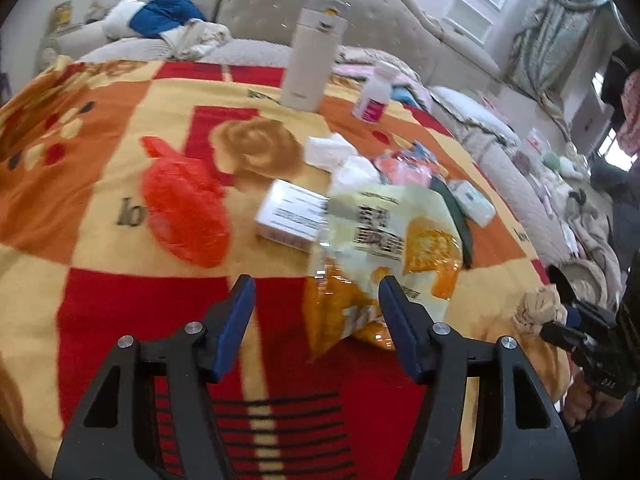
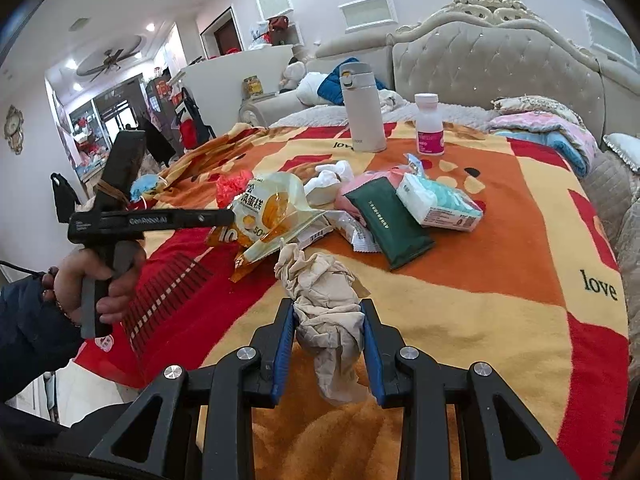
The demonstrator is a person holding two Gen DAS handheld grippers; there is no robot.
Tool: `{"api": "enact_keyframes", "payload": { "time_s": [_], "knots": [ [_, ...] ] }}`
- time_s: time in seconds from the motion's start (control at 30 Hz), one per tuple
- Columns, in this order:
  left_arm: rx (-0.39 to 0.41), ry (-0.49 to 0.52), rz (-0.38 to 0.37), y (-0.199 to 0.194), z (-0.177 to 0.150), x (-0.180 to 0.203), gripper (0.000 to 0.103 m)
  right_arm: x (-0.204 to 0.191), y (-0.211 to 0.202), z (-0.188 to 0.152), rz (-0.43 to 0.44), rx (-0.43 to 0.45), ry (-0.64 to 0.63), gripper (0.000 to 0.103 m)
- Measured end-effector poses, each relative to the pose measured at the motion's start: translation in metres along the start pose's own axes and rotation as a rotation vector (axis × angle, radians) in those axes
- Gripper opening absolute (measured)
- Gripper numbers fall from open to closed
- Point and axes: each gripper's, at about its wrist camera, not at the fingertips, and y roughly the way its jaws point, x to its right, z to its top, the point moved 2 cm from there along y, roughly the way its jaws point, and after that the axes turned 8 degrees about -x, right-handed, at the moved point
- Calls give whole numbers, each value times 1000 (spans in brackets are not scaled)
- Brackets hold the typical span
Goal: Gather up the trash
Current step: 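Grasp the yellow snack bag with the left gripper while the right grasps crumpled beige paper, then carry the snack bag and crumpled paper over the black bin and release both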
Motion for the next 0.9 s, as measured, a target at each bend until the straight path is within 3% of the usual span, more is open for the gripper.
{"api": "enact_keyframes", "payload": {
  "time_s": [0.03, 0.13, 0.23, 0.43, 0.63, 0.77, 0.9],
  "knots": [
    [-5, 6, -3, 2, 0, 2, 62, 1, 0, 1, -1, 1, 4, 30],
    [-20, 24, 14, 6, -3, 12, 26, 3, -3, 0, -4, 7, 7, 30],
    [11, 40, 14, -3, -8, 19, 22, 5, -6, 0, -15, 14, 14, 30],
    [136, -66, -8, -48, -7, 14, 21, 20, -21, -3, -54, 54, 62, 30],
    [264, -120, 68, -92, 9, 27, 21, 38, -42, -8, -98, 94, 120, 30],
    [300, -113, 54, -108, 14, 40, 21, 51, -58, -14, -126, 122, 156, 30],
    [278, -111, -9, -120, 17, 44, 21, 62, -75, -21, -146, 148, 180, 30]
  ]
}}
